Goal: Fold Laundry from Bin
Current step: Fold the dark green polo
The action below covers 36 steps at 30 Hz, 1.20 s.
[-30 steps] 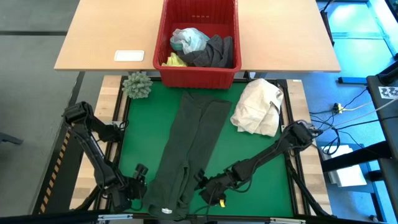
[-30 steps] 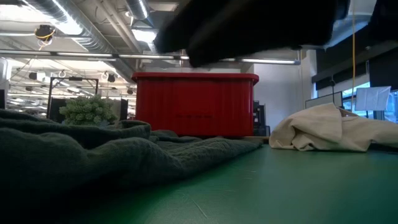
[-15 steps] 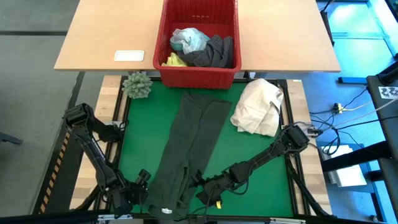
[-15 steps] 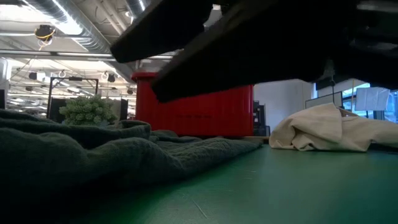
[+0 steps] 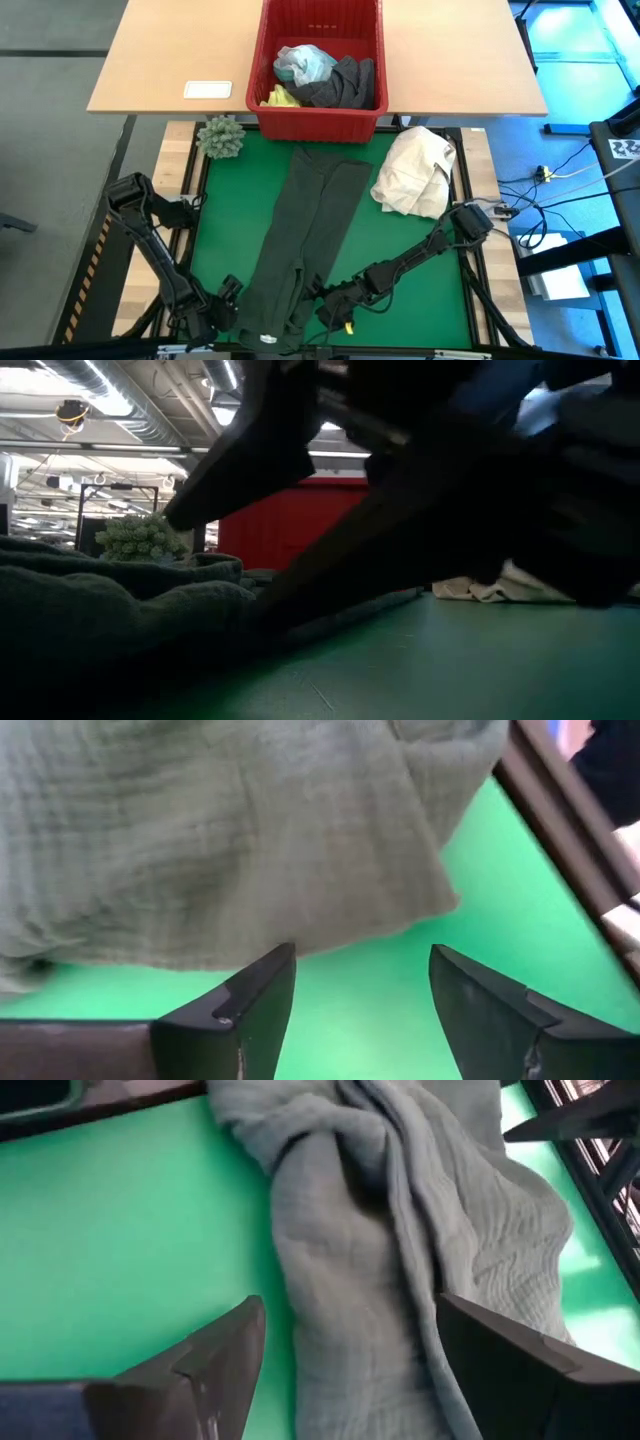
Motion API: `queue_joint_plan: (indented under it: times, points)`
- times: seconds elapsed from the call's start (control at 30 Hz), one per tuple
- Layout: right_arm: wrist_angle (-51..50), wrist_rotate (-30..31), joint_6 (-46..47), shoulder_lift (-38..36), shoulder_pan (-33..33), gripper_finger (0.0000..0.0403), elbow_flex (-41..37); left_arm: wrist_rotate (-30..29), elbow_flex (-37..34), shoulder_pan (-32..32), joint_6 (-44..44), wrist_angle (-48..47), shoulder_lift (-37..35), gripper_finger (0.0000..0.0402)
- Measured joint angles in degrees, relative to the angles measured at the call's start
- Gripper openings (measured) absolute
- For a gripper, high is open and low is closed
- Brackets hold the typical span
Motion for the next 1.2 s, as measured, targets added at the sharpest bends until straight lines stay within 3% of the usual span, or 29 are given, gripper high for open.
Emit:
queue_joint_plan:
  times: [0.33,0.7,1.0,1.2]
  points:
    - [1.54,0.29,0.01,2.44,-1.11,0.0292,0.09,-8.37,0.0,-0.03,9.89,-0.26,0.15,0.023]
    - [6.52,0.48,-3.32,2.87,-1.39,0.0289,0.0,-10.77,0.34,-0.03,16.63,6.58,6.15,0.023]
    - [6.63,-1.55,-5.77,2.87,-1.36,0.0197,-0.02,-17.28,0.04,0.09,16.89,9.5,6.67,0.0205]
    - [8.63,-2.51,-5.74,2.87,-1.32,0.0157,-0.04,-22.03,-0.07,0.36,17.02,9.53,6.82,0.0146]
